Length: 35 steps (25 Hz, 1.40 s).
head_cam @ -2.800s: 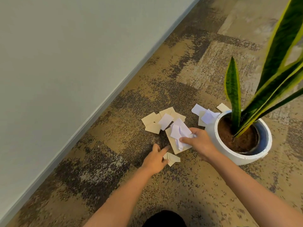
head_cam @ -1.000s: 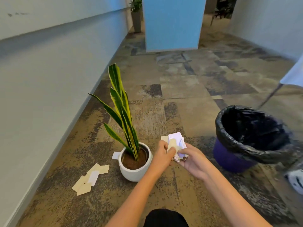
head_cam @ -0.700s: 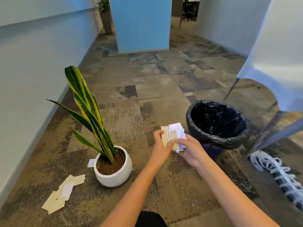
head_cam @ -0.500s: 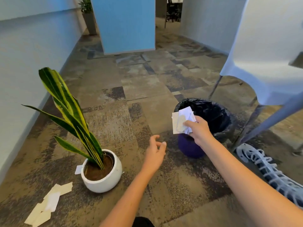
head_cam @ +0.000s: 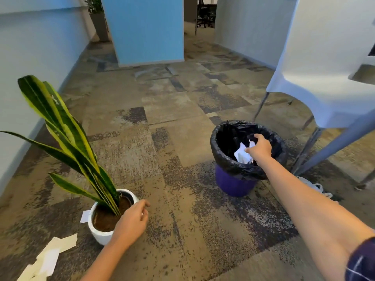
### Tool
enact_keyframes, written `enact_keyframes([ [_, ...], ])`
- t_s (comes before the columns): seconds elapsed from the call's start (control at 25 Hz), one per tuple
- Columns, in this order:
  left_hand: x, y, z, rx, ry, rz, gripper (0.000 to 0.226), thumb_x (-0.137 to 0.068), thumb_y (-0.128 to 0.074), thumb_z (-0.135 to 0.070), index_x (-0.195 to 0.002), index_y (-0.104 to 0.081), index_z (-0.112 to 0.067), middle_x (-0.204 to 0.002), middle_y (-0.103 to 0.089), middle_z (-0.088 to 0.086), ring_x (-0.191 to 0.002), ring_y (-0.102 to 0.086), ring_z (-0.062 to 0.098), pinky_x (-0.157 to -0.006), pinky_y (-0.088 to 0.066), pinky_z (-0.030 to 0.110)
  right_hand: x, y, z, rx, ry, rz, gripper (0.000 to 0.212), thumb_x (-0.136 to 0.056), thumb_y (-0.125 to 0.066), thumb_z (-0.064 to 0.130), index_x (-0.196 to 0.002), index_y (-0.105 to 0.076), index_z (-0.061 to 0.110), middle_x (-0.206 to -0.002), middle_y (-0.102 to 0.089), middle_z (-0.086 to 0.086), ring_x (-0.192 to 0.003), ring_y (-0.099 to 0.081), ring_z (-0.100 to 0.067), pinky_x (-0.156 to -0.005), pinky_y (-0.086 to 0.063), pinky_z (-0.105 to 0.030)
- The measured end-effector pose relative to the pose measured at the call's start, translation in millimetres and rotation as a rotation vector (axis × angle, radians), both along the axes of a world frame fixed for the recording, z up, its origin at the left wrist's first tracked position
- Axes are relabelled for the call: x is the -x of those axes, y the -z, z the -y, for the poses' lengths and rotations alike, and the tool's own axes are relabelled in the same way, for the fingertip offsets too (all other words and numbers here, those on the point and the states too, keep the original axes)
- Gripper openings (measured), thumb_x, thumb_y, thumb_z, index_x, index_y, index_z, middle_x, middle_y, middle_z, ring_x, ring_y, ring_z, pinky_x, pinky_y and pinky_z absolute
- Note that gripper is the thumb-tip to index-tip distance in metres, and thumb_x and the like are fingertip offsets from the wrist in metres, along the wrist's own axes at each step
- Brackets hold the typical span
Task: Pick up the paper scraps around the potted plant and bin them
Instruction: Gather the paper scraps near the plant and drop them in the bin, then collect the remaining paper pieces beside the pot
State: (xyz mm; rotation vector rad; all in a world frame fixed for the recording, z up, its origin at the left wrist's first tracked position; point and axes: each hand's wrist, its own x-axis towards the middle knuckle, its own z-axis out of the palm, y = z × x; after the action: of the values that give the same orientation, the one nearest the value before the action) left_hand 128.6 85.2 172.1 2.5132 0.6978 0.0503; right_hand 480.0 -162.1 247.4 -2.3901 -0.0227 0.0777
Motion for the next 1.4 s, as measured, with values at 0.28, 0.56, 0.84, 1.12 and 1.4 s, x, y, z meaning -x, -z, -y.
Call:
enact_keyframes([
  [0.28,52.4,9.6,-43.8,0.047,-0.126,0.036,0.017,-0.094,-0.047,-0.016,-0.1,-0.057,-0.029,-0.084,-0.058,-0.01,-0.07,-0.056,0.006,-0.062,-0.045,0.029,61.9,13.2,-56.3,-0.072,-0.063,0.415,0.037,-0.085,-0.056,0.002,-0.121,-0.056,0.01,-0.128,-0.051,-0.015,-0.116,-0.051,-0.033,-0.098,-0.041,-0.044],
  [0.56,125.0,35.6,-89.7,0.069,-0.312,0.035,0.018,-0.093,-0.047,-0.019,-0.099,-0.059,-0.03,-0.082,-0.059,-0.013,-0.071,-0.056,0.002,-0.059,-0.044,0.021,186.0,53.9,-160.9,-0.234,-0.472,0.576,0.02,-0.081,-0.056,-0.006,-0.097,-0.062,0.005,-0.096,-0.06,-0.011,-0.089,-0.058,-0.026,-0.077,-0.046,-0.029],
  [0.84,216.0,87.5,-139.1,0.104,-0.595,-0.079,0.021,-0.093,-0.043,-0.013,-0.1,-0.06,-0.024,-0.086,-0.066,-0.003,-0.067,-0.062,0.016,-0.062,-0.051,0.033,318.5,103.5,-250.6,-0.134,-1.288,0.646,0.015,-0.075,-0.065,-0.005,-0.082,-0.066,0.009,-0.085,-0.062,-0.006,-0.073,-0.061,-0.02,-0.059,-0.05,-0.023],
  [1.12,272.8,139.4,-185.2,0.137,-0.68,-0.356,0.031,-0.093,-0.05,-0.02,-0.124,-0.049,-0.015,-0.126,-0.048,0.009,-0.11,-0.052,0.029,-0.084,-0.05,0.041,390.7,157.3,-328.3,0.193,-1.787,0.455,0.025,-0.089,-0.05,0.012,-0.111,-0.06,0.014,-0.109,-0.059,-0.006,-0.096,-0.059,-0.025,-0.07,-0.054,-0.037],
  [1.4,279.5,172.2,-229.4,0.112,-0.681,-0.544,0.054,-0.091,-0.057,-0.034,-0.136,-0.034,-0.015,-0.139,-0.032,0.01,-0.122,-0.04,0.032,-0.092,-0.047,0.046,427.9,245.7,-346.6,0.73,-1.806,0.158,0.06,-0.093,-0.043,0.003,-0.146,-0.024,0.023,-0.155,-0.014,-0.011,-0.138,-0.021,-0.041,-0.105,-0.039,-0.048],
])
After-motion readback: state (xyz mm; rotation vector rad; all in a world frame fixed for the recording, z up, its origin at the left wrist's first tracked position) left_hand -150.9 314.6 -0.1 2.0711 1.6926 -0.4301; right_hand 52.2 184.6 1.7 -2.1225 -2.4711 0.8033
